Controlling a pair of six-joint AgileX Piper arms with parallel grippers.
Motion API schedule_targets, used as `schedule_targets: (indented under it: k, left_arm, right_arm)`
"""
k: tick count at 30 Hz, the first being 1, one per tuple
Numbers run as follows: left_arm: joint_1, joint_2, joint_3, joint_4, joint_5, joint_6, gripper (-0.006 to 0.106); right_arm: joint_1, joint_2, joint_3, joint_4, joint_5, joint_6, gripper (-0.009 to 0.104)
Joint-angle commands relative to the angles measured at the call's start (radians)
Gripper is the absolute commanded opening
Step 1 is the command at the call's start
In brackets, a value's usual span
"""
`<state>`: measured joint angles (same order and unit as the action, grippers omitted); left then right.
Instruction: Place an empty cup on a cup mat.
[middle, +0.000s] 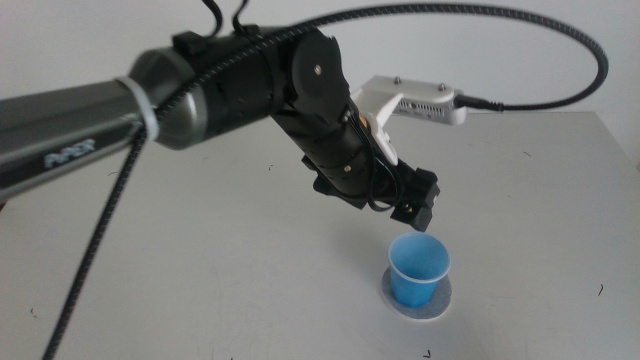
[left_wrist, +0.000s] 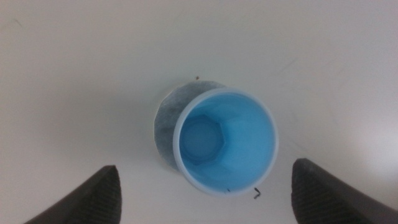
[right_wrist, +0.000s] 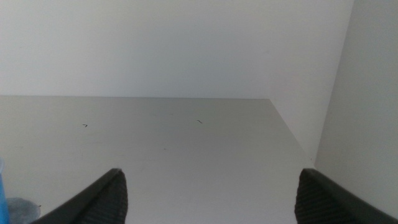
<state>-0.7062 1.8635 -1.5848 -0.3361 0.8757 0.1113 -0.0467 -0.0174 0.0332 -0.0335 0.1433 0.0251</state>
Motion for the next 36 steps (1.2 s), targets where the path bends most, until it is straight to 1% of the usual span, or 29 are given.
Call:
schedule_targets:
  k: [1,2,4,9,12,13,17,18,19,20,22,24,25,30,36]
  left_arm:
    - [0.003,-0.128,-0.035,-0.038,0.007,0.003,0.105]
    - [0.003,-0.157,-0.035,-0.028,0.026,0.004,0.105]
    - [0.014,-0.217,-0.035,0.025,0.064,0.003,0.105]
    - [0.019,-0.358,-0.023,0.214,0.132,-0.018,0.105]
    - [0.019,-0.461,0.021,0.366,0.122,-0.118,0.105]
    - [0.019,-0.494,0.04,0.402,0.121,-0.152,0.105]
    - [0.025,-0.669,0.186,0.582,0.08,-0.308,0.105]
    - [0.04,-0.714,0.235,0.619,0.051,-0.331,0.105]
    - [0.061,-0.752,0.277,0.637,0.023,-0.341,0.105]
    - [0.097,-0.797,0.333,0.632,-0.018,-0.349,0.105]
    - [0.181,-0.88,0.438,0.585,-0.107,-0.349,0.105]
    - [0.293,-0.975,0.562,0.527,-0.194,-0.347,0.105]
    - [0.331,-1.023,0.613,0.515,-0.227,-0.343,0.105]
    - [0.52,-1.268,0.937,0.51,-0.432,-0.341,0.105]
    - [0.681,-1.534,1.248,0.477,-0.674,-0.342,0.105]
  right_arm:
    - [0.002,-0.019,-0.012,-0.009,-0.077,-0.008,0.094]
    - [0.002,-0.019,-0.012,-0.009,-0.077,-0.008,0.094]
    - [0.002,-0.019,-0.012,-0.009,-0.077,-0.008,0.094]
    - [0.002,-0.019,-0.012,-0.009,-0.077,-0.008,0.094]
    - [0.001,-0.019,-0.012,-0.009,-0.077,-0.008,0.094]
    - [0.002,-0.019,-0.012,-0.009,-0.077,-0.008,0.094]
    - [0.001,-0.019,-0.012,-0.009,-0.077,-0.008,0.094]
    - [0.001,-0.019,-0.012,-0.009,-0.077,-0.008,0.094]
    - [0.001,-0.019,-0.012,-0.009,-0.077,-0.008,0.094]
    - [0.001,-0.019,-0.012,-0.009,-0.077,-0.008,0.094]
    - [0.001,-0.019,-0.012,-0.009,-0.077,-0.008,0.094]
    - [0.001,-0.019,-0.012,-0.009,-0.077,-0.008,0.094]
    - [0.001,-0.019,-0.012,-0.009,-0.077,-0.008,0.094]
    - [0.001,-0.019,-0.012,-0.009,-0.077,-0.008,0.094]
    - [0.001,-0.019,-0.012,-0.009,-0.077,-0.008,0.094]
